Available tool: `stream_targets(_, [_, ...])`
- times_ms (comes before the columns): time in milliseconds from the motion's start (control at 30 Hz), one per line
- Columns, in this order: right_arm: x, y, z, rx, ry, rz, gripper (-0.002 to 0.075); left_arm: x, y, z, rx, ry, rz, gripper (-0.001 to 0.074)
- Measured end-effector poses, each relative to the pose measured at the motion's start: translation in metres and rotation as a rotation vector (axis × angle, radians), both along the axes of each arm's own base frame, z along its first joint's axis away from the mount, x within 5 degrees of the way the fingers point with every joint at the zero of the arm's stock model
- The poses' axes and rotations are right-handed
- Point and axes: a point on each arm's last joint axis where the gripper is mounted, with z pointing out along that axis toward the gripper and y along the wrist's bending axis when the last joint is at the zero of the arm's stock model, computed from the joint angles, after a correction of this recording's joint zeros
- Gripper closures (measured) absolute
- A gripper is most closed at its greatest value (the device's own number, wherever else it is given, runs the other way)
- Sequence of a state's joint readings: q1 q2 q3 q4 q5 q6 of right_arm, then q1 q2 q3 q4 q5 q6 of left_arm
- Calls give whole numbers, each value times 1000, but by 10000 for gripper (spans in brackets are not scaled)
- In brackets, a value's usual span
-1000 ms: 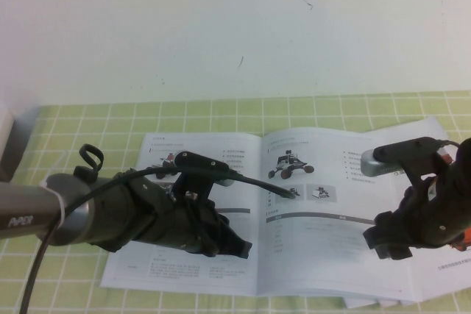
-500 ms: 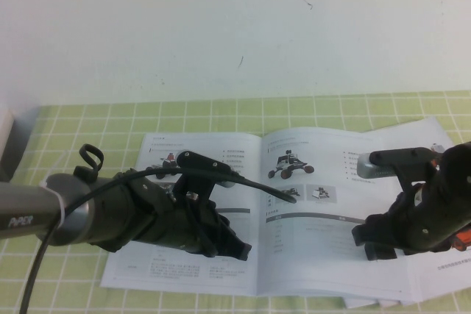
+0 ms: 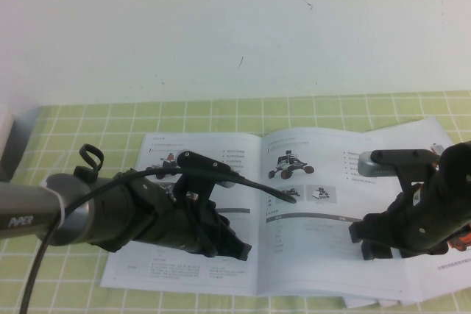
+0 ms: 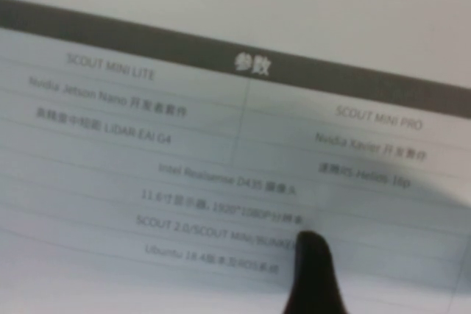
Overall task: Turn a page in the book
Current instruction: Open the closed book
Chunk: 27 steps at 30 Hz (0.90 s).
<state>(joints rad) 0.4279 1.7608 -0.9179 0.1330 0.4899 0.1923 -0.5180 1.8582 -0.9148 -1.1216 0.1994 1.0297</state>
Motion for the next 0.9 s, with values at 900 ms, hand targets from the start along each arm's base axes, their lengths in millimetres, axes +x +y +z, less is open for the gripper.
stream_targets(900, [0,-2,-3,-15,18,-50,306,0,0,0,8,-10,-20,738])
